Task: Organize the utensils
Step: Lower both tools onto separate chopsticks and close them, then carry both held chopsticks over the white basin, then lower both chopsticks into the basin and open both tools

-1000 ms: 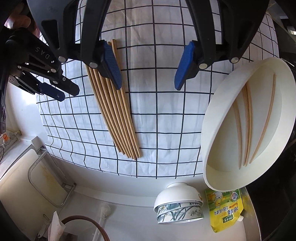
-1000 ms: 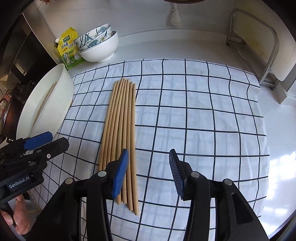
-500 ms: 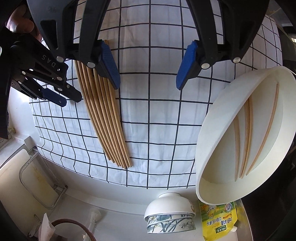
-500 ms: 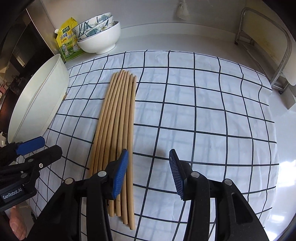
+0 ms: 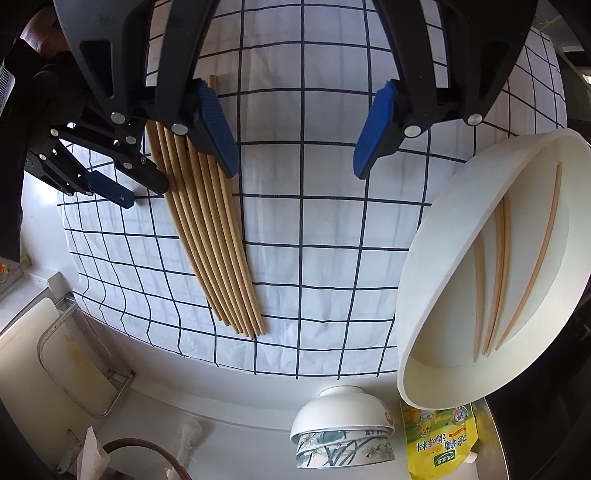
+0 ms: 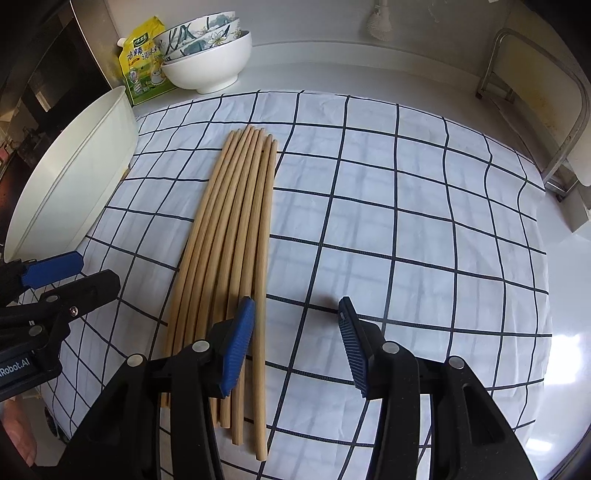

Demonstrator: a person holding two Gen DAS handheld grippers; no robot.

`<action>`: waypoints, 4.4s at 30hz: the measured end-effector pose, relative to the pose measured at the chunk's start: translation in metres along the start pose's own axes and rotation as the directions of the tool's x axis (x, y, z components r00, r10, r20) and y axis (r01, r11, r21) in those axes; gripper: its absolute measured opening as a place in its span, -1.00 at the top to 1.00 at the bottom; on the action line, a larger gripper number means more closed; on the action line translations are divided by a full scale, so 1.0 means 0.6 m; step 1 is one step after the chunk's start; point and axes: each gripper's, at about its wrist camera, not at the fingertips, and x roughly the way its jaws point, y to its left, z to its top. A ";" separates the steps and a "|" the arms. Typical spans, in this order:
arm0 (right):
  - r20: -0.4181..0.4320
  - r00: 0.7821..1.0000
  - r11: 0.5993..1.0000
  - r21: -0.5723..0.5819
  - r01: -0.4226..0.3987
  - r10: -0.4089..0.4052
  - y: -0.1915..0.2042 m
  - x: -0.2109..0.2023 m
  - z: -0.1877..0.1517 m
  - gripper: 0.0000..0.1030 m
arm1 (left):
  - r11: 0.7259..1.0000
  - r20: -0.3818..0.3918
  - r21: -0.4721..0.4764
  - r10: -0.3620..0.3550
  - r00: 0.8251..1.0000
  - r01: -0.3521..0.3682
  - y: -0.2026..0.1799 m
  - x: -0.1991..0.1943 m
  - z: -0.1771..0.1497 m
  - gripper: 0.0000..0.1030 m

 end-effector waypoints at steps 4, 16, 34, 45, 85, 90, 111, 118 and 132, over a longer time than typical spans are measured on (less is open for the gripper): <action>0.004 1.000 1.000 0.008 0.011 -0.011 -0.008 0.000 0.002 0.13 | 1.000 0.010 0.007 -0.001 1.000 0.001 -0.008 0.008 0.002 -0.25; 0.011 0.999 0.997 0.060 0.041 -0.042 -0.052 -0.009 -0.002 0.13 | 1.000 -0.008 0.021 -0.015 1.000 0.015 -0.031 0.039 0.005 -0.25; 0.026 0.999 0.998 0.065 0.017 -0.019 -0.052 -0.016 0.001 0.13 | 0.998 -0.025 0.047 0.045 0.999 -0.043 -0.047 0.063 0.013 -0.33; 0.027 0.999 0.999 0.051 0.020 -0.021 -0.051 -0.018 0.002 0.13 | 0.995 -0.053 0.053 0.089 0.995 -0.086 -0.044 0.070 0.011 -0.36; 0.049 0.997 0.998 -0.038 -0.051 0.053 -0.015 -0.016 0.016 0.88 | 0.998 -0.040 0.062 0.010 0.999 -0.008 -0.045 0.052 0.035 0.86; 0.080 0.992 0.995 0.022 -0.099 0.097 -0.014 -0.050 0.030 0.88 | 0.998 0.005 0.060 -0.022 1.000 0.022 -0.024 0.001 0.047 0.86; 0.172 0.937 0.950 -0.121 -0.288 0.306 0.293 -0.092 0.211 0.88 | 0.992 0.161 -0.119 0.069 0.985 -0.050 0.307 -0.142 0.116 0.86; 0.085 0.945 0.945 -0.119 -0.304 0.315 0.380 -0.028 0.243 0.88 | 0.990 0.115 -0.133 0.062 0.991 -0.047 0.383 -0.095 0.122 0.86; -0.068 0.966 0.963 -0.084 -0.255 0.250 0.425 0.064 0.232 0.88 | 0.993 0.009 -0.119 0.013 1.000 -0.011 0.417 -0.010 0.126 0.85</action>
